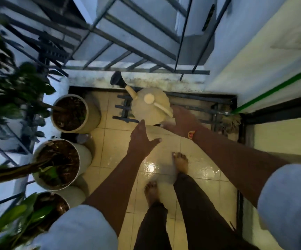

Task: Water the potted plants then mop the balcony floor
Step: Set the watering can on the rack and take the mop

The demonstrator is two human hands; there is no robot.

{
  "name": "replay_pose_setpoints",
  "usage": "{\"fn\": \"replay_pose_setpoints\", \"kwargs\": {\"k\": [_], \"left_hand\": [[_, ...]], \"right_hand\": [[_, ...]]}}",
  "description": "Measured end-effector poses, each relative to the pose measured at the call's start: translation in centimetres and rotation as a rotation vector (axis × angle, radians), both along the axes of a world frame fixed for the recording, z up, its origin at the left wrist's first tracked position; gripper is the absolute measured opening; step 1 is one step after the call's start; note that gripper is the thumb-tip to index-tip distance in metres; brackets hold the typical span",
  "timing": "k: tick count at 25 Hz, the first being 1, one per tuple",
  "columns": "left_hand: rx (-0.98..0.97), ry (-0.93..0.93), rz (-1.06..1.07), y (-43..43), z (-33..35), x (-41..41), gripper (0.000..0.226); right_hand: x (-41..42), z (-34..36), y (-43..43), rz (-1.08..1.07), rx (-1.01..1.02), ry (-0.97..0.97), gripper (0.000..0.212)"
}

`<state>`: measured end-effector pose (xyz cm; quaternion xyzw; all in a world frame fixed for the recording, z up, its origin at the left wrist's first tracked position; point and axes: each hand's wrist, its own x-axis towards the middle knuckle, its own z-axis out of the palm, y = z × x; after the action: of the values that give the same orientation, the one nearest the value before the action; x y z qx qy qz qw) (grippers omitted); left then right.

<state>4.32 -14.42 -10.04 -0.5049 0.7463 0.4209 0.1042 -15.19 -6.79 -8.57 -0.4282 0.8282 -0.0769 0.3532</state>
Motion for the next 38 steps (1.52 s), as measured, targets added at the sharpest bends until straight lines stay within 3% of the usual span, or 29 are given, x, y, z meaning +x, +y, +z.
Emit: {"fn": "replay_pose_setpoints", "kwargs": {"k": [4, 8, 14, 18, 30, 34, 38], "left_hand": [[-0.136, -0.051, -0.25, 3.1, 11.0, 2.4, 0.113], [-0.19, -0.033, -0.412, 6.8, 19.2, 1.7, 0.113], [-0.253, 0.036, -0.465, 11.7, 24.4, -5.0, 0.113], [-0.225, 0.121, -0.497, 15.5, 27.0, -13.4, 0.112], [-0.252, 0.39, -0.434, 17.0, 33.2, -35.1, 0.098], [-0.293, 0.436, -0.446, 16.5, 35.5, -39.2, 0.09], [-0.302, 0.458, -0.437, 15.9, 36.7, -41.3, 0.081]], "right_hand": [[3.4, 11.0, 7.2, -0.145, -0.005, 0.095, 0.099], [5.3, 17.7, 14.5, -0.295, -0.003, 0.157, 0.106], [-1.0, 21.1, 22.9, -0.486, 0.021, 0.165, 0.108], [-8.0, 22.4, 25.6, -0.634, -0.069, 0.126, 0.108], [-29.7, 29.3, 20.3, -0.977, -0.66, -0.095, 0.103], [-32.4, 30.0, 18.2, -1.023, -0.713, -0.161, 0.095], [-35.3, 30.7, 17.0, -1.013, -0.688, -0.063, 0.075]]}}
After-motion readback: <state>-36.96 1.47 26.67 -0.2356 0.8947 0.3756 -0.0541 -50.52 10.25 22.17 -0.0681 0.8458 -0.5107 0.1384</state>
